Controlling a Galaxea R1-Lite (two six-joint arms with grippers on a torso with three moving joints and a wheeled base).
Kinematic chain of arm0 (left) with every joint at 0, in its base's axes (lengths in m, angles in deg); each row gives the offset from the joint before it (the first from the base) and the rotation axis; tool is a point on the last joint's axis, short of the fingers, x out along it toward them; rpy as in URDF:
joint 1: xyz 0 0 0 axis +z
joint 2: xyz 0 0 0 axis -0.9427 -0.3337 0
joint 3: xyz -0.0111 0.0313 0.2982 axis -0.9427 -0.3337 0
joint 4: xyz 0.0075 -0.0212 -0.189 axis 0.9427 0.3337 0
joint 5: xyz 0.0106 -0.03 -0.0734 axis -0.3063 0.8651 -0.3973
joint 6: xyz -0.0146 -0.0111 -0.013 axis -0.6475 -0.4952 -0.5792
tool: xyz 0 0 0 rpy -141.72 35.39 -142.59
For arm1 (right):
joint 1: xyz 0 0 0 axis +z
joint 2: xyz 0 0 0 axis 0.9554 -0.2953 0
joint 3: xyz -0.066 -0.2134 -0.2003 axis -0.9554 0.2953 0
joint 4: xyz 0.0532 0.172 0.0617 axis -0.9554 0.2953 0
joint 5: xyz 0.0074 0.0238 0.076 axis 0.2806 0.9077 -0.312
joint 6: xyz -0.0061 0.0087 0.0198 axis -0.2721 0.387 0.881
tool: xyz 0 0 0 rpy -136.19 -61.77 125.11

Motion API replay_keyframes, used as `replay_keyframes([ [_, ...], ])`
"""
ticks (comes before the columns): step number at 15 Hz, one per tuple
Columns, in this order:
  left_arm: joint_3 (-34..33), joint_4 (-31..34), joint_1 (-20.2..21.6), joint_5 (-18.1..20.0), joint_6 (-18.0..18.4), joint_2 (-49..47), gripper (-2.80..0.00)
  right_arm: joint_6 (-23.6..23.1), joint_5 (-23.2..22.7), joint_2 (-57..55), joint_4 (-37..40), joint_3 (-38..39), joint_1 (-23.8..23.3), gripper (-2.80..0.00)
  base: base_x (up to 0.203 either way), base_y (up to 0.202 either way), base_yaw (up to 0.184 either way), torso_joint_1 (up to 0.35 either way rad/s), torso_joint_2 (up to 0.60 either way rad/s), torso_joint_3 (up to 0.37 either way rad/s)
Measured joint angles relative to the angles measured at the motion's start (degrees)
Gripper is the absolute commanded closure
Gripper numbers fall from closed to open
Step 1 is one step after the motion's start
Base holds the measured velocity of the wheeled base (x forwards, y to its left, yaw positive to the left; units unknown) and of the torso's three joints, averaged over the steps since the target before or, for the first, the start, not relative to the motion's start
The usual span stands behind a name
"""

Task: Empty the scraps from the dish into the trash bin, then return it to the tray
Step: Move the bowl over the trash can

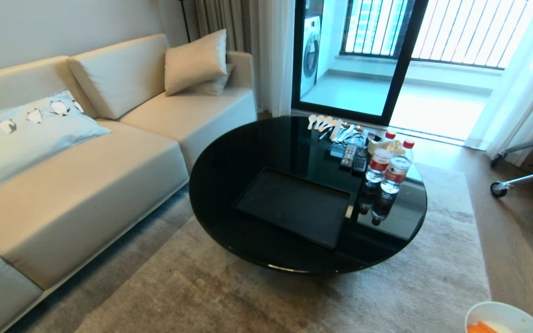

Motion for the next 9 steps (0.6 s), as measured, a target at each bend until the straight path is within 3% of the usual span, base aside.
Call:
replay_keyframes([
  [9, 0.0, 0.0, 0.0, 0.01, 0.01, 0.0, 0.0, 0.5, 0.04, -0.2, -0.1, -0.47, -0.05, 0.0, 0.0, 0.0, 0.0, 0.0, 0.0, 0.0],
])
